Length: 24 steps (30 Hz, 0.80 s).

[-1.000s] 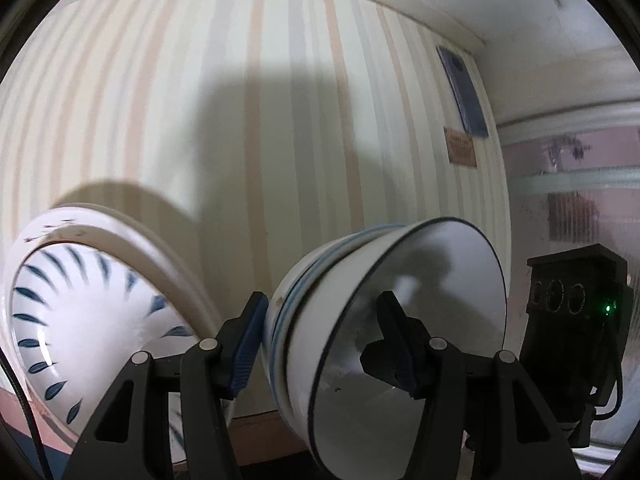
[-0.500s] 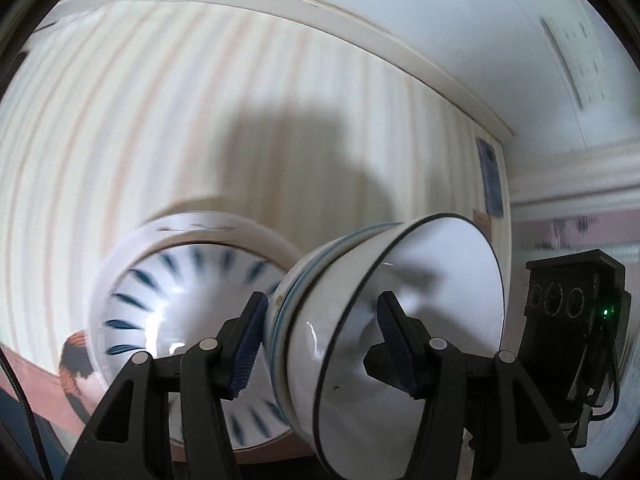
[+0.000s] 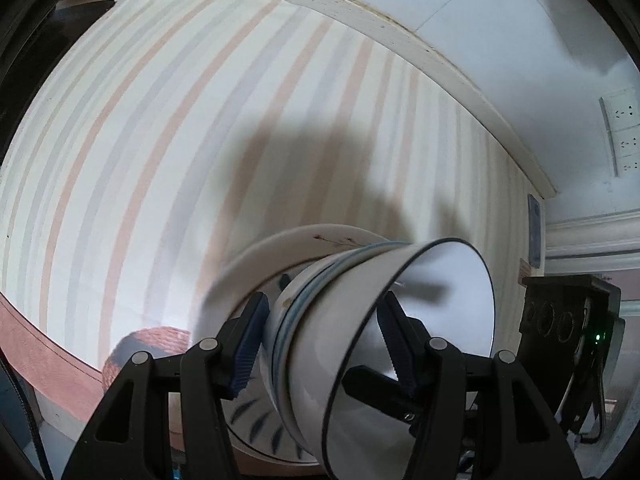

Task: Organize plates and bowls
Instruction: 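Lift the nested bowl stack with both tools and carry it onto the blue-leaf plate, then lower the bowl stack onto the plate stack and open both tools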

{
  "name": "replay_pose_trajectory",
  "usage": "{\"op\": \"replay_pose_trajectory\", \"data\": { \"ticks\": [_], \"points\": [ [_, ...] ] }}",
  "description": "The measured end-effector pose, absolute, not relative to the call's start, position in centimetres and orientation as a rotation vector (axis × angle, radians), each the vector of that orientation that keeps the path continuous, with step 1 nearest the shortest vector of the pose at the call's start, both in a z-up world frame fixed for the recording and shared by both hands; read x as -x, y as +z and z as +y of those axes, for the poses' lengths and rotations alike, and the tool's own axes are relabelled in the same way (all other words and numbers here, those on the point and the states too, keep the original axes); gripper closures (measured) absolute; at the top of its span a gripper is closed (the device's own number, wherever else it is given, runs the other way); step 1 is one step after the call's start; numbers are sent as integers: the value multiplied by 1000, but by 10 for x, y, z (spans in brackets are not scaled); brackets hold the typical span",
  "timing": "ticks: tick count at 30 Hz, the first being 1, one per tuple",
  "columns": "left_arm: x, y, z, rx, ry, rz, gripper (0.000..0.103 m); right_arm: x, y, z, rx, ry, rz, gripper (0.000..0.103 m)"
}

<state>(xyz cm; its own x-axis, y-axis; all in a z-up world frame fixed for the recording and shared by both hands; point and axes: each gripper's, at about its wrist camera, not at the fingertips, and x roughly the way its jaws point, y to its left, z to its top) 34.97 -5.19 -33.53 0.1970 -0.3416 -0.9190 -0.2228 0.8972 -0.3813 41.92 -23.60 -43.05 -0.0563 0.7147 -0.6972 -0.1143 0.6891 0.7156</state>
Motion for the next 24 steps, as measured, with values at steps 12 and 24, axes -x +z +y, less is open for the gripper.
{"op": "replay_pose_trajectory", "data": {
  "ticks": [12,24],
  "points": [
    [-349,-348,-58,466,-115,1397,49,-418,-433,-240,-470,691,1471,34],
    [-346,-341,-63,385,-126,1376,49,-417,-427,-233,-456,650,1469,35]
  ]
}}
